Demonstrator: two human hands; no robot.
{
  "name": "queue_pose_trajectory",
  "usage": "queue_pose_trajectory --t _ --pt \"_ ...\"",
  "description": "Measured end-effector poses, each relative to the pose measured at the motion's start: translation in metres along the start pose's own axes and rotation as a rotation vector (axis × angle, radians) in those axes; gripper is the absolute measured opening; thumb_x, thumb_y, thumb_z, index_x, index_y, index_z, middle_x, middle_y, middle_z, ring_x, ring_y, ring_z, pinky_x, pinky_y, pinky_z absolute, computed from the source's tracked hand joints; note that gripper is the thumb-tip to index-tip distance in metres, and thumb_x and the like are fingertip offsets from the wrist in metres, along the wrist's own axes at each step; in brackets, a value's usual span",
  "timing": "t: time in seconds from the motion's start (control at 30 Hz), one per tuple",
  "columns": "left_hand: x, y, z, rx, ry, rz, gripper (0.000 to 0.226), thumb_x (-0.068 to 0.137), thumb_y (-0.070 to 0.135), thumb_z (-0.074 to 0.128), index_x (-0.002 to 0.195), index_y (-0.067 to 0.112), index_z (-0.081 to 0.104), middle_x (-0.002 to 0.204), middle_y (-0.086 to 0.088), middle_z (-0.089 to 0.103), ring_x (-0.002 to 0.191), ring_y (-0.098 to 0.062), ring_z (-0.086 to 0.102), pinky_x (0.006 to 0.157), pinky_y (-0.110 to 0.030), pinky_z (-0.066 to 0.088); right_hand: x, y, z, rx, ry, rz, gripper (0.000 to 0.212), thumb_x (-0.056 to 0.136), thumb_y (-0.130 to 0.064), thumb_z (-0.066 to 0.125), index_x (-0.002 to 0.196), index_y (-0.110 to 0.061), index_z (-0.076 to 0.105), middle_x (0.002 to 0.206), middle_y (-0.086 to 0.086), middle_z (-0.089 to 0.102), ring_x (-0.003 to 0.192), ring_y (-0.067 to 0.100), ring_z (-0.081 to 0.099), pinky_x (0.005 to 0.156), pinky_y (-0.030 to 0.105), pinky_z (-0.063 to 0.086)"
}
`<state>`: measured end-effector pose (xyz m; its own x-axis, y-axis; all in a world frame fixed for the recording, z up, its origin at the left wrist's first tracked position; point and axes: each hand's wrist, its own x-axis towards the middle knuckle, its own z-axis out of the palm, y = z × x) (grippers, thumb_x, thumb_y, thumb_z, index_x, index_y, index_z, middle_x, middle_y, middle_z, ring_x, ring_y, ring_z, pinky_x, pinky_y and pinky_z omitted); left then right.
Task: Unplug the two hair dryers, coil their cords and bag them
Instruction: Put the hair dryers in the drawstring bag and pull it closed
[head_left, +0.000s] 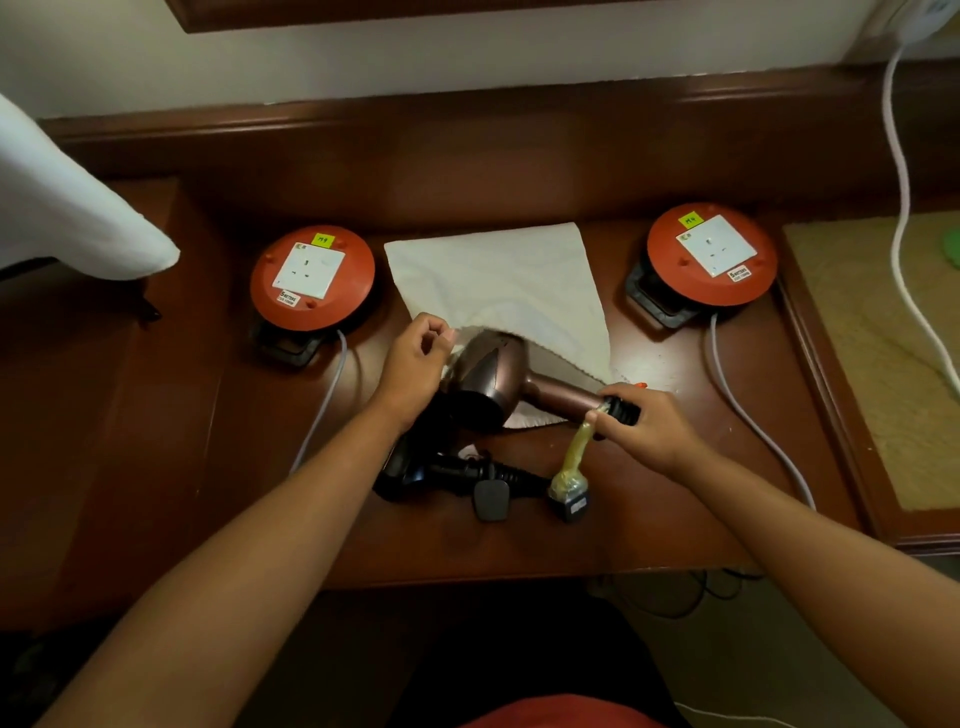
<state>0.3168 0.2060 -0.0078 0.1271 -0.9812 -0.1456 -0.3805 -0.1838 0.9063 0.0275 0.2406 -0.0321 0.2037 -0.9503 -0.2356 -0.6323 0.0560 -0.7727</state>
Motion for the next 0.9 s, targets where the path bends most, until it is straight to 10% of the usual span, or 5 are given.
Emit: queue_pose_trajectory --t 0.3,0.63,0.9 --pt "-0.023 0.008 0.022 -0.066 0.102 0.006 0.013 0.1 0.013 0.048 0.09 0.004 0.05 0.075 -0.001 0.046 0.058 0.004 0.043 0.054 -0.008 0.038 0.021 -0.01 0.008 0.133 0.258 0.136 0.017 0.085 -0.034 0.067 0.097 -0.023 0.062 0.081 -0.009 0.06 0.073 0.005 0.057 0.061 0.02 0.045" --pt "-0.037 -0.018 0.027 0.164 0.171 0.126 0.01 0.099 0.015 0.05 0.091 0.009 0.053 0.091 -0.007 0.049 0.073 -0.004 0.044 0.065 -0.008 0.035 0.041 -0.033 0.049 0.277 0.425 0.373 0.047 0.084 -0.047 0.065 0.105 -0.017 0.035 0.099 0.001 0.053 0.082 0.022 0.058 0.064 0.032 0.044" --pt "-0.041 -0.047 0.008 0.455 0.238 0.139 0.006 0.095 0.007 0.051 0.094 0.002 0.055 0.097 -0.014 0.052 0.085 -0.026 0.048 0.07 -0.037 0.041 0.057 -0.043 0.057 0.415 0.535 0.46 0.044 0.082 -0.037 0.068 0.093 -0.013 0.033 0.081 -0.008 0.045 0.074 0.02 0.053 0.056 0.031 0.041"
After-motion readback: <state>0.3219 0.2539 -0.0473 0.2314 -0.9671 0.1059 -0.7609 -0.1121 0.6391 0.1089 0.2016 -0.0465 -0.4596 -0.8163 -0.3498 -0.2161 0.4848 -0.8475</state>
